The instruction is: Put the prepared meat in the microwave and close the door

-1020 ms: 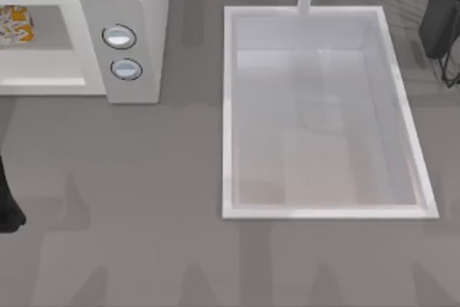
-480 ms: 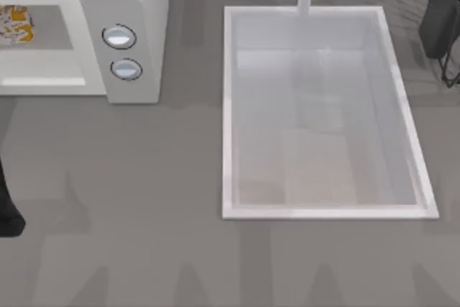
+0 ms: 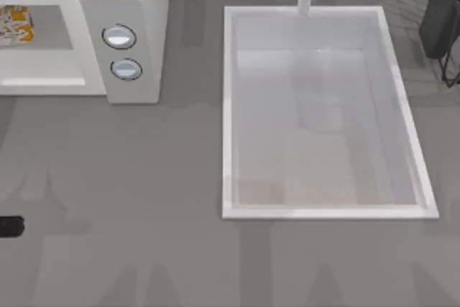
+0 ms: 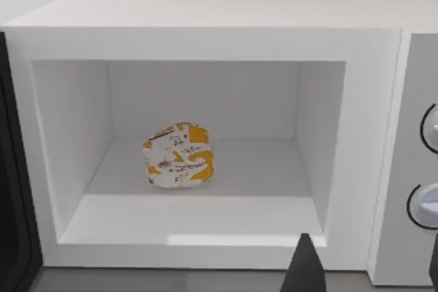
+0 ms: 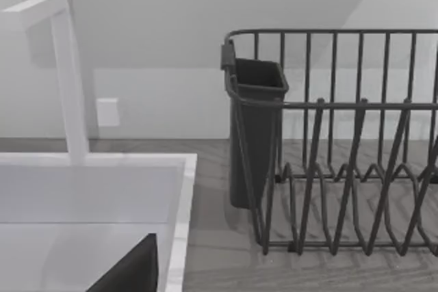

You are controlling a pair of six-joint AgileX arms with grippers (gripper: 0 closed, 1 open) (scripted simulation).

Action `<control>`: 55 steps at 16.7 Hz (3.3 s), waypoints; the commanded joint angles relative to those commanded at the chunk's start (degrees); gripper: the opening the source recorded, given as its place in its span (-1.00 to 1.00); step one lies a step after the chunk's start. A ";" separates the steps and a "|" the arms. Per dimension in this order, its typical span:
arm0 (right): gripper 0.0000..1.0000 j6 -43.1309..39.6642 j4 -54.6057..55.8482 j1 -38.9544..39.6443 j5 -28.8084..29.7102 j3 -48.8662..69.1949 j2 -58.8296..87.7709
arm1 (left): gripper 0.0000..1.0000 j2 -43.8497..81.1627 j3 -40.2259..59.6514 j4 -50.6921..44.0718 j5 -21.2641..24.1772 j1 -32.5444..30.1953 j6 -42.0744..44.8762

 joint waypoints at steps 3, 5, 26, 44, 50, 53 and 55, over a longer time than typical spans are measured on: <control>1.00 0.00 0.00 0.00 0.00 0.00 0.00 | -1.00 0.00 0.00 0.00 0.00 0.00 0.00; 1.00 0.00 0.00 0.00 0.00 0.00 0.00 | -1.00 0.00 0.00 0.00 0.00 0.00 0.00; 1.00 0.00 0.00 0.00 0.00 0.00 0.00 | -1.00 -0.68 3.53 -4.20 15.16 15.17 -0.01; 1.00 0.00 0.00 0.00 0.00 0.00 0.00 | -1.00 -1.48 5.07 -7.12 -3.29 -3.30 -0.09; 1.00 0.00 0.00 0.00 0.00 0.00 0.00 | -1.00 2.73 6.86 -4.74 -11.16 -11.20 -0.10; 1.00 0.00 0.00 0.00 0.00 0.00 0.00 | -1.00 5.39 7.76 -2.96 -17.42 -17.45 -0.11; 1.00 0.00 0.00 0.00 0.00 0.00 0.00 | -1.00 7.29 8.28 -1.62 -20.90 -20.93 -0.10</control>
